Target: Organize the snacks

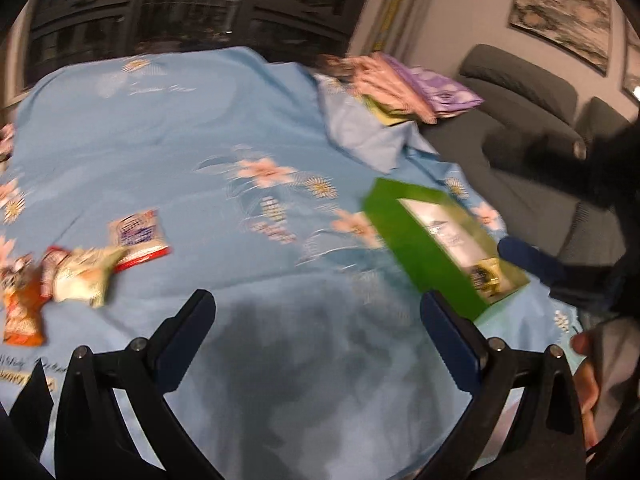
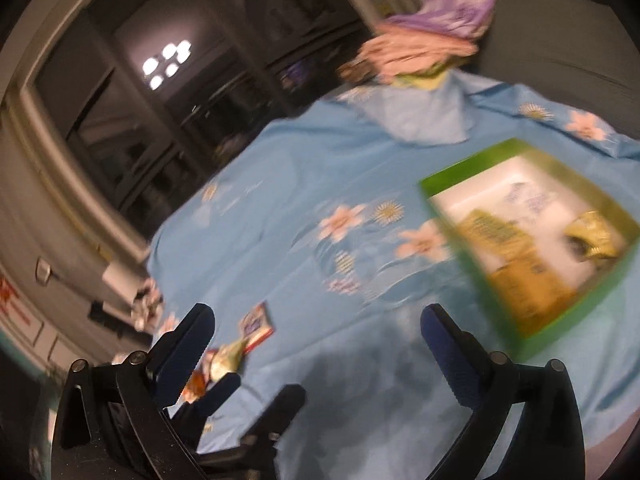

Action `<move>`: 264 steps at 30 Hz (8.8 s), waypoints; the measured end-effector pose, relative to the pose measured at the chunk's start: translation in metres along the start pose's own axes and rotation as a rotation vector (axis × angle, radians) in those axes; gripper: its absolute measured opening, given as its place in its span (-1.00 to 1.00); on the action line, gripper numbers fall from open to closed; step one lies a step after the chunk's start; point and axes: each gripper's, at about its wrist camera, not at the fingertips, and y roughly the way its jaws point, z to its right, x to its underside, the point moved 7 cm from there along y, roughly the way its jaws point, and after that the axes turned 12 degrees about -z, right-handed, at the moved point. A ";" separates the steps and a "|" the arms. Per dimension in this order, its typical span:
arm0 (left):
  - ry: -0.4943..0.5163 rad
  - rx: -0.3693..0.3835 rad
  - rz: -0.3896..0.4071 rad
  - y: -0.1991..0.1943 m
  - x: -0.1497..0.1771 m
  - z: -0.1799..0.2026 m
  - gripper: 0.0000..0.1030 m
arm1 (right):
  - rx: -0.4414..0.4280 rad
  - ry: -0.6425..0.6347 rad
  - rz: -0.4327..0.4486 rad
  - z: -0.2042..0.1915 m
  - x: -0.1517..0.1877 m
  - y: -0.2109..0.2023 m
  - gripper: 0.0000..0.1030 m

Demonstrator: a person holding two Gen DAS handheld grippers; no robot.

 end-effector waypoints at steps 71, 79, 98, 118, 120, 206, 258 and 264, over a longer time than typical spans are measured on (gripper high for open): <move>-0.480 -0.515 0.083 -0.120 0.096 -0.297 0.99 | -0.162 -0.479 -0.768 -0.270 0.171 0.329 -0.07; -0.512 -0.505 0.073 -0.121 0.099 -0.307 0.99 | -0.276 -0.416 -0.673 -0.266 0.160 0.313 -0.41; -0.400 -0.243 0.042 -0.092 0.084 -0.241 0.99 | -0.019 -0.384 -0.523 -0.120 0.131 0.173 -0.43; -0.220 -0.038 -0.169 0.002 0.088 -0.136 0.99 | -0.297 -0.009 -0.516 -0.039 0.113 0.168 0.27; -0.226 -0.036 -0.153 0.002 0.087 -0.138 0.99 | -0.311 0.002 -0.513 -0.036 0.110 0.174 0.27; 0.271 0.312 -0.186 0.136 -0.053 0.220 0.86 | 0.097 0.295 0.089 0.231 -0.053 -0.039 0.09; -0.055 -0.550 0.072 -0.049 0.069 -0.175 0.99 | 0.288 -0.450 -0.583 -0.137 0.041 0.342 0.99; -0.165 -0.511 0.047 -0.051 0.071 -0.190 0.99 | 0.358 -0.484 -0.515 -0.132 0.037 0.347 0.74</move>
